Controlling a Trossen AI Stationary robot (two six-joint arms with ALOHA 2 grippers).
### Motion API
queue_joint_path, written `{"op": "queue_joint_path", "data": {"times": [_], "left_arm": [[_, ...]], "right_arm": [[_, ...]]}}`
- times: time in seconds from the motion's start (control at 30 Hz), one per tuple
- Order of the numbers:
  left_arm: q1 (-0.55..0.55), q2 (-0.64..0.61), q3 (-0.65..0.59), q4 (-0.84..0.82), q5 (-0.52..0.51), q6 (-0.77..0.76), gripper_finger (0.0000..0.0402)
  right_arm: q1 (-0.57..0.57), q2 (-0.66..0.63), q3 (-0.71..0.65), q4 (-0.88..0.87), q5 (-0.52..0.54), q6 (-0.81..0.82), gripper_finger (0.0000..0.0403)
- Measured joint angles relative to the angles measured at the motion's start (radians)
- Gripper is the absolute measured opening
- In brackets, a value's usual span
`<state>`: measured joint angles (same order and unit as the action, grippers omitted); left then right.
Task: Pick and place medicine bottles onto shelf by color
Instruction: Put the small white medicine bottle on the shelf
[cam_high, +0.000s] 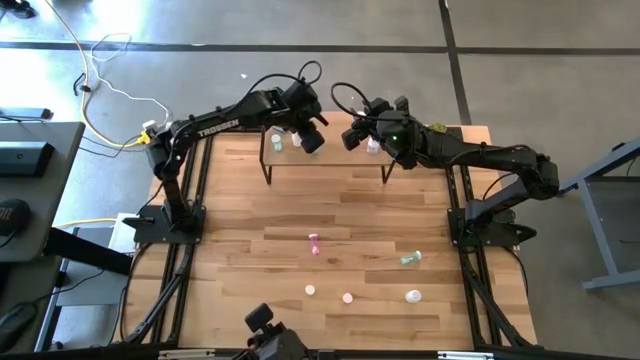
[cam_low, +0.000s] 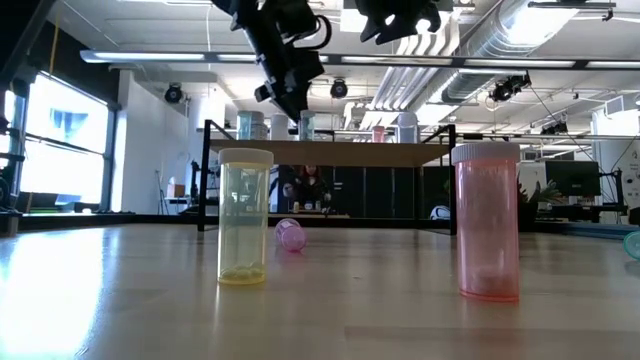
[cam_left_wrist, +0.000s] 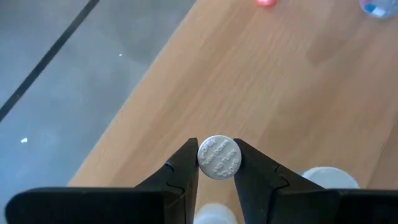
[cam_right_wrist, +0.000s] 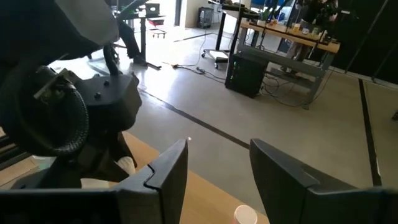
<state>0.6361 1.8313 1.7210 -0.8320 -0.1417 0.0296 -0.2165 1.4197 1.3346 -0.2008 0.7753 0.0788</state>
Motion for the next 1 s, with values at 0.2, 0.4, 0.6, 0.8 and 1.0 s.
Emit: {"op": "queue_joint_path", "data": {"times": [0.2, 0.4, 0.6, 0.8, 1.0], "left_arm": [[0.000, 0.013, 0.000, -0.010, -0.016, 0.000, 0.0076], [0.000, 0.014, 0.000, -0.011, -0.017, 0.005, 0.0076], [0.000, 0.014, 0.000, -0.010, -0.017, 0.017, 0.0085], [0.000, 0.015, 0.000, -0.011, -0.019, 0.027, 0.0111], [0.000, 0.015, 0.000, -0.009, -0.019, 0.027, 0.0147]], "right_arm": [[0.000, 0.000, 0.000, 0.000, 0.000, 0.000, 0.0165], [0.000, 0.000, 0.000, 0.000, 0.000, 0.000, 0.0165], [0.000, 0.000, 0.000, 0.000, 0.000, 0.000, 0.0165], [0.000, 0.000, 0.000, 0.001, 0.000, 0.000, 0.0165], [0.000, 0.000, 0.000, 0.001, 0.000, 0.000, 0.0165]]}}
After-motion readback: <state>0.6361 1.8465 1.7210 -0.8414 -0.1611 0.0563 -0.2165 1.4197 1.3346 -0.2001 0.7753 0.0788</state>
